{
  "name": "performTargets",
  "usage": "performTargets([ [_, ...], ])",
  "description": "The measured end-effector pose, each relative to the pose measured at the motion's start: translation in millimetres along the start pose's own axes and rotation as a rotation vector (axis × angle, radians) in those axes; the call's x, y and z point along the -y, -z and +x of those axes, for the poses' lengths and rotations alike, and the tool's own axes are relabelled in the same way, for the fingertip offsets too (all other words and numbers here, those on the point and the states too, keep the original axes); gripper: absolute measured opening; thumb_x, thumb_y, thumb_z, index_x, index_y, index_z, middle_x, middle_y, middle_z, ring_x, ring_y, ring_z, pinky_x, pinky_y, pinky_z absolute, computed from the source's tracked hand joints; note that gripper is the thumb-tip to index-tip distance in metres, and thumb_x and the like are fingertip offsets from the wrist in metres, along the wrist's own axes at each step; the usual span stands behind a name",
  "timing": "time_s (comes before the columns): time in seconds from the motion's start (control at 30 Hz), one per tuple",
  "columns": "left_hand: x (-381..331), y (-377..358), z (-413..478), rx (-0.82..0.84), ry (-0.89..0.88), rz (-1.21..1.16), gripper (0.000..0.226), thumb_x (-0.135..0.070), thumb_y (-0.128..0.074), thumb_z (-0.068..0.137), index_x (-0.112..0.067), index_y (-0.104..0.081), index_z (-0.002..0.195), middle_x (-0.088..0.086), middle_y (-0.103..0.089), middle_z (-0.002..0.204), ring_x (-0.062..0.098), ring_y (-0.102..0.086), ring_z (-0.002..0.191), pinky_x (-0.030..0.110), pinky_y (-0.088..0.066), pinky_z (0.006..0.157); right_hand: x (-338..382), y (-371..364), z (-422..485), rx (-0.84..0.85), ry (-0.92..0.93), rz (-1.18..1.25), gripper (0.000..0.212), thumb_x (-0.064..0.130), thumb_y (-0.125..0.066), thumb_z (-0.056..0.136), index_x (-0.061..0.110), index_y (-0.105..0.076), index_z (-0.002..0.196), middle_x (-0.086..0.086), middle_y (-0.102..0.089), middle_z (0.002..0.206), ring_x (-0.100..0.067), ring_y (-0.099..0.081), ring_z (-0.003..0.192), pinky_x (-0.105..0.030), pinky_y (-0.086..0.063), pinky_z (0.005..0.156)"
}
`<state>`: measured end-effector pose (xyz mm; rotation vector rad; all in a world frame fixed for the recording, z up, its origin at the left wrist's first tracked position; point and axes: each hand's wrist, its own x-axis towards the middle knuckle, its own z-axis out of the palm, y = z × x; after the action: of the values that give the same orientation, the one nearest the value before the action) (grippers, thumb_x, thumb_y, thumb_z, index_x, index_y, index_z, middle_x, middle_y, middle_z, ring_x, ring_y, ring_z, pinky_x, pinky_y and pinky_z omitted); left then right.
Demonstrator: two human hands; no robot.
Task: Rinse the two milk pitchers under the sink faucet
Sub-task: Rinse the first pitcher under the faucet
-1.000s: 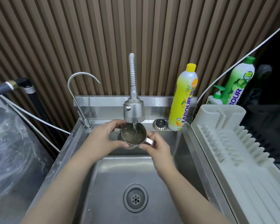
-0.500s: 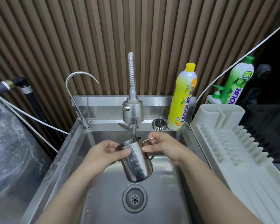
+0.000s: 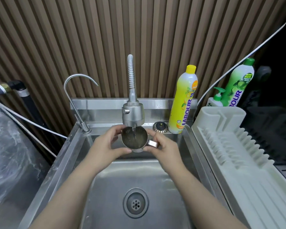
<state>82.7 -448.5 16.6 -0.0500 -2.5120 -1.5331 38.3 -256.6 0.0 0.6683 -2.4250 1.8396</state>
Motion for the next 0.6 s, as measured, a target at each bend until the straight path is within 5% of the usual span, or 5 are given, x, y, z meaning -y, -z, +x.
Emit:
performTargets([
  [0.13,-16.3,16.3,2.9,0.037,-0.076,0.14,0.057,-0.049,-0.074,0.047,-0.054,-0.054,0.1,-0.047,-0.057,0.103,-0.018,-0.053,0.105,0.008,-0.039,0.097,-16.0,-27.1,-6.2,-0.073,-0.095,0.386,0.041,-0.005,-0.071,0.07,0.028,-0.049,0.059,0.009,-0.071,0.111,-0.002,-0.064,0.096,-0.02,-0.048,0.081],
  [0.27,-7.4,21.4,-2.0,-0.027,0.024,-0.047,0.069,-0.054,-0.084,0.033,-0.059,-0.06,0.098,-0.023,-0.068,0.106,-0.004,-0.059,0.107,0.021,-0.045,0.094,-18.4,-32.0,-8.1,0.044,-0.128,0.667,0.036,-0.007,-0.066,0.07,0.016,-0.039,0.062,0.006,-0.062,0.068,-0.014,-0.057,0.07,-0.026,-0.047,0.071],
  [0.33,3.0,16.2,-9.0,-0.043,0.115,-0.212,0.072,-0.046,-0.087,0.037,-0.045,-0.062,0.105,-0.009,-0.068,0.108,0.004,-0.061,0.104,0.023,-0.049,0.091,-16.6,-27.2,-8.9,0.061,-0.176,0.688,0.034,-0.002,-0.068,0.067,0.02,-0.043,0.058,-0.003,-0.056,0.064,-0.022,-0.053,0.069,-0.038,-0.048,0.072],
  [0.47,33.2,-18.0,-35.9,0.015,0.294,-0.513,0.048,-0.019,-0.078,0.068,-0.014,-0.06,0.112,0.005,-0.068,0.108,0.021,-0.06,0.104,0.031,-0.049,0.091,-27.7,-17.6,-16.7,0.112,-0.262,0.574,0.031,0.002,-0.067,0.063,0.018,-0.042,0.061,0.0,-0.057,0.058,-0.018,-0.052,0.057,-0.029,-0.052,0.06],
  [0.6,74.3,-57.2,-62.1,0.042,0.45,-0.623,0.04,-0.016,-0.068,0.079,-0.006,-0.056,0.115,0.009,-0.065,0.109,0.019,-0.061,0.099,0.037,-0.047,0.093,-62.1,-21.4,-40.1,0.143,-0.434,0.479,0.035,-0.003,-0.067,0.07,0.017,-0.038,0.066,-0.008,-0.054,0.069,-0.015,-0.053,0.06,-0.028,-0.049,0.063],
])
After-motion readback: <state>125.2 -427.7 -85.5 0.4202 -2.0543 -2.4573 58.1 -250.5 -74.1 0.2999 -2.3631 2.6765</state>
